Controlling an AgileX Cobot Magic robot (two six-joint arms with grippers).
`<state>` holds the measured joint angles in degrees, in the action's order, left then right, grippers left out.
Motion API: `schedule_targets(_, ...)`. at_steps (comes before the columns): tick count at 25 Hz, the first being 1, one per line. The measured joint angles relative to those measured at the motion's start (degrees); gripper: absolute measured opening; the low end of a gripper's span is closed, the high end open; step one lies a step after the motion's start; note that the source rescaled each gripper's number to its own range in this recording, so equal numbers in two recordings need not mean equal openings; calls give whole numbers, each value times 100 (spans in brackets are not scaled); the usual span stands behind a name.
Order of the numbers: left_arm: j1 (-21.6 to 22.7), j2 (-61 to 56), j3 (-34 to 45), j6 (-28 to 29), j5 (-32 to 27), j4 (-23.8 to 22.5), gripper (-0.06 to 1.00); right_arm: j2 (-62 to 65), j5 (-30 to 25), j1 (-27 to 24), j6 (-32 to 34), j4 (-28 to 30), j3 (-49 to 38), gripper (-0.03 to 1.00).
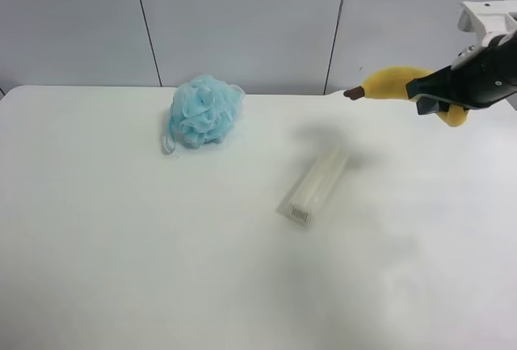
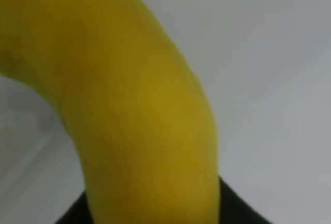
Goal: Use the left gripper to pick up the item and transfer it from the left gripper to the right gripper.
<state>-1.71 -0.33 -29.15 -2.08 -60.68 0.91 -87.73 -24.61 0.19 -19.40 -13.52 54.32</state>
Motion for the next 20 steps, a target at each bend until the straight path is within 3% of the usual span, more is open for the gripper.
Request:
schedule_targets(11,0,0,0,0,0,0,100,-2019,146,-12,-1029,89,1380,0)
schedule_targets(20,0,0,0,0,0,0,100,-3011,685,-5,-1209,-240,1928,0)
